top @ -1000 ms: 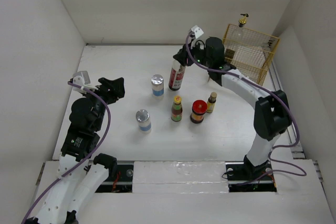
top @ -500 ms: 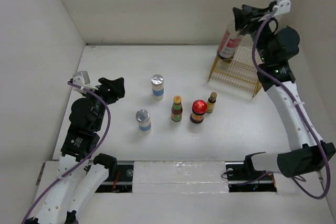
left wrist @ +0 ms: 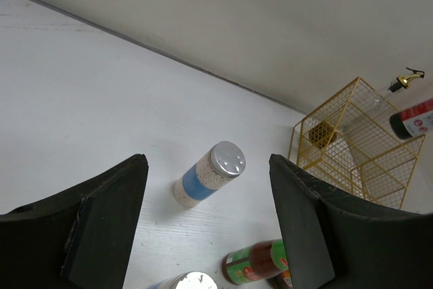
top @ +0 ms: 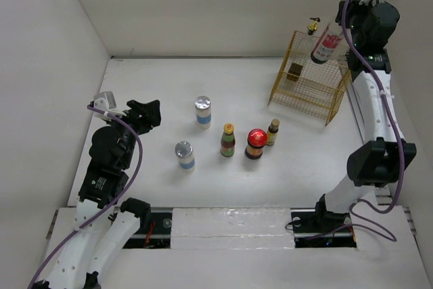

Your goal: Organize the condiment bottles

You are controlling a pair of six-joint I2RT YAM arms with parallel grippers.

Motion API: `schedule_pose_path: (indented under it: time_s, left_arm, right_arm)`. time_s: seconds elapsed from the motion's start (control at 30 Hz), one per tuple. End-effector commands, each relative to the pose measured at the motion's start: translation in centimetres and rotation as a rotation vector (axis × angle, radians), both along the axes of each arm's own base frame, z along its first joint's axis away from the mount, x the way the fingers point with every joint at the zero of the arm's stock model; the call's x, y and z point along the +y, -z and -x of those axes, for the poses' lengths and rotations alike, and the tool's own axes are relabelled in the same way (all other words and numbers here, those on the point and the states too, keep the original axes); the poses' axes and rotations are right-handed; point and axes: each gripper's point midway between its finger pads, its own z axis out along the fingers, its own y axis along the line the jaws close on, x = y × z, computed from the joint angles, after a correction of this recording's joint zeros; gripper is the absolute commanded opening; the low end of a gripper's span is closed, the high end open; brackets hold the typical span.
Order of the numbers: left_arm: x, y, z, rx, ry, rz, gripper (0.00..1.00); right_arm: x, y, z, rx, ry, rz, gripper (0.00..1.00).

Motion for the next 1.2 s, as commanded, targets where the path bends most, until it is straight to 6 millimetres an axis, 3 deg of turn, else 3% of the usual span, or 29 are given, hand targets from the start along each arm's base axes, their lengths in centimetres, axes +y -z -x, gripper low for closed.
schedule_pose_path:
  time_s: [0.0, 0.03, 0.13, 0.17, 0.2, 0.27, 0.33, 0.6, 0.93, 1.17]
  left_arm:
    - [0.0, -1.6, 0.1, -0.057, 0.004, 0.009, 0.68]
    - [0.0, -1.6, 0.1, -0.057, 0.004, 0.009, 0.68]
    - [0.0, -1.6, 0.1, -0.057, 0.004, 0.009, 0.68]
    - [0.0, -1.6, 0.1, -0.057, 0.004, 0.009, 0.68]
    - [0.2, -1.6, 0.1, -0.057, -0.005, 0.009, 0.68]
    - [0.2, -1.6, 0.1, -0.057, -0.005, 0.009, 0.68]
    - [0.2, -1.6, 0.1, -0.057, -0.005, 0.009, 0.68]
    - [0.1, -1.4, -0.1, -0.049, -0.005, 0.006, 0.68]
    - [0.2, -1.4, -0.1, -0.049, -0.005, -0.003, 0.68]
    - [0.2, -1.4, -0.1, -0.049, -0.005, -0.003, 0.68]
  right_arm:
    - [-1.4, -9.9, 3.2, -0.268, 0.046, 0.005, 0.12]
    - [-1.4, -10.8, 3.2, -0.287, 0.046, 0.007, 0.12]
    - [-3.0, -10.7, 2.1, -0.289, 0.088, 0.014, 0.12]
    - [-3.0, -11.9, 2.3, -0.315, 0.091, 0.025, 0.12]
    - [-3.6, -10.7, 1.1, -0.277, 0.100, 0.023, 0.12]
    - [-4.2, -11.2, 0.8, -0.285, 0.113, 0.035, 0.12]
    - [-4.8, -9.8, -0.2, -0.251, 0.122, 0.033, 0.12]
    - [-6.8, -7.4, -1.4, -0.199, 0.164, 0.036, 0.13]
    - [-7.9, -6.2, -2.6, -0.179, 0.173, 0.038, 0.13]
    - [-8.1, -3.1, -4.3, -0.121, 0.161, 0.034, 0.14]
